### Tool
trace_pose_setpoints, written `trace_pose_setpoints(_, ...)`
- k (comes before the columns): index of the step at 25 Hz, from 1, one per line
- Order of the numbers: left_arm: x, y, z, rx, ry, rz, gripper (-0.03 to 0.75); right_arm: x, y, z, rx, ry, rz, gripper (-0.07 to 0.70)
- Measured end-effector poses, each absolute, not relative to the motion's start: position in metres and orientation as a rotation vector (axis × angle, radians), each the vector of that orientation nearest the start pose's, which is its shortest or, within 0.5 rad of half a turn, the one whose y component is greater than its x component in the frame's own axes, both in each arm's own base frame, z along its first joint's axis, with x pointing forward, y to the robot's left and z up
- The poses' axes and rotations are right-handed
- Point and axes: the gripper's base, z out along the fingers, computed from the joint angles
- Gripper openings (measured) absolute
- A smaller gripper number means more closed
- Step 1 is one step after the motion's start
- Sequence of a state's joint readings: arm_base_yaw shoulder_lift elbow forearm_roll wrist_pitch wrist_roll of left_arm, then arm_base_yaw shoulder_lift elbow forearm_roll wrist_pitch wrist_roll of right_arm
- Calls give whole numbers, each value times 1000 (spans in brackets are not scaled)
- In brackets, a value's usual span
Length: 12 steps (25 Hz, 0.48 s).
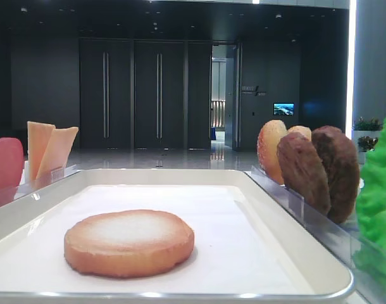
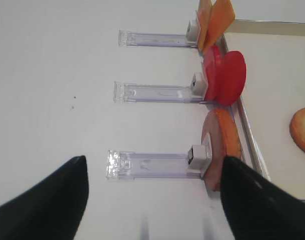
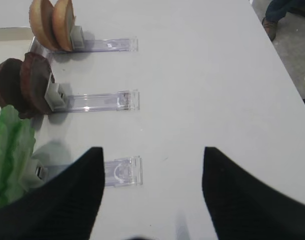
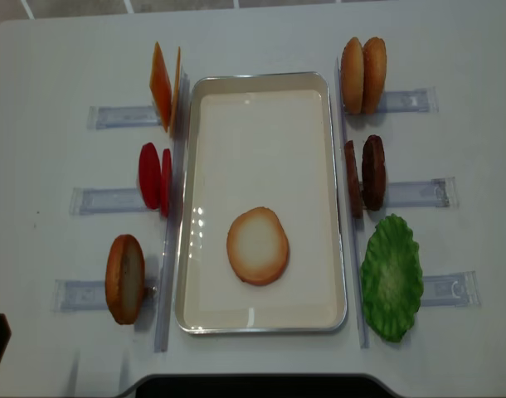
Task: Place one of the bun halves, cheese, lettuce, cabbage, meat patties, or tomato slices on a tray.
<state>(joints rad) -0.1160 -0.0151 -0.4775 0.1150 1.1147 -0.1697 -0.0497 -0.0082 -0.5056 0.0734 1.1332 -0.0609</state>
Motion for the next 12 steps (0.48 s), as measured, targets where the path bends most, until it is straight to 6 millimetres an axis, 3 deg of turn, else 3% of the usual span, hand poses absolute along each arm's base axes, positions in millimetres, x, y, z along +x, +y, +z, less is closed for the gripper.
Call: trace_pose_setpoints(12, -6, 10, 267, -65, 2099, -33, 629, -10, 7, 273, -19, 2101, 22, 412)
